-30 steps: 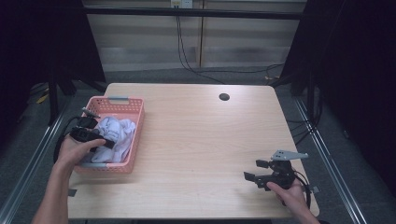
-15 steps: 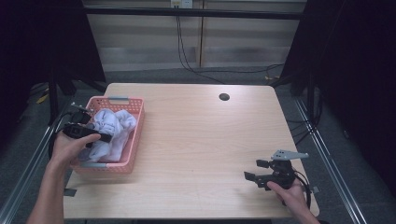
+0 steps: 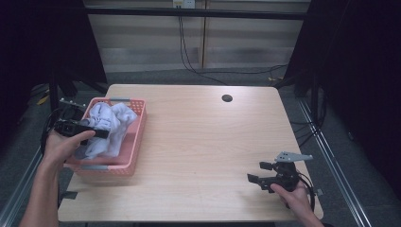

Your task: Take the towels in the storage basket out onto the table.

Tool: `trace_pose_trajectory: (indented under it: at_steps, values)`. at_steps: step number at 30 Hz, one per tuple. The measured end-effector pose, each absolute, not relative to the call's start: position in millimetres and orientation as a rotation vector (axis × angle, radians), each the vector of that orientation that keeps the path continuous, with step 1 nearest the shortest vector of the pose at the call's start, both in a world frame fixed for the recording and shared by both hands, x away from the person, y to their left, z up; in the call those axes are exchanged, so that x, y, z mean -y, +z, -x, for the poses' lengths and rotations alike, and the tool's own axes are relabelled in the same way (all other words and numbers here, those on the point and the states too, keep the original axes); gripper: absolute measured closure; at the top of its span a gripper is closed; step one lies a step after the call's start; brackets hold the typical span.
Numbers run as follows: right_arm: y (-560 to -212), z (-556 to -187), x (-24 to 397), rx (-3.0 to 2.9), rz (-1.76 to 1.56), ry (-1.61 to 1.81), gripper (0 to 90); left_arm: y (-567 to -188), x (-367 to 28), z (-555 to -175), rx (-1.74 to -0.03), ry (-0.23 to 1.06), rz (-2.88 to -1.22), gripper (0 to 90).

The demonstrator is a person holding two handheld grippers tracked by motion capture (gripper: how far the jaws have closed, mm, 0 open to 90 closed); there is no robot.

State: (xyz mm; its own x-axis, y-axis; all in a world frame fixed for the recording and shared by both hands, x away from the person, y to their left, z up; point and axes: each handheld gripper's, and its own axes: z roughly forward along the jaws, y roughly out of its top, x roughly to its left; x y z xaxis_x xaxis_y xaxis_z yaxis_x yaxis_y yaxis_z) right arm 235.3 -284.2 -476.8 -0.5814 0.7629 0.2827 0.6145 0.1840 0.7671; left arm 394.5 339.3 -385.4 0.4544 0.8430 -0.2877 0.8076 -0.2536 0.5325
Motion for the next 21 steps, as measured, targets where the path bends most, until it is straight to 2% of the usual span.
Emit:
trace_pose_trajectory:
  at_steps: [21]
  values:
    - [-476, -235, 284, -2.29, -1.344, 1.356, 17.8, -343, -333, -381, -1.294, 0.166, -2.046, 43.1]
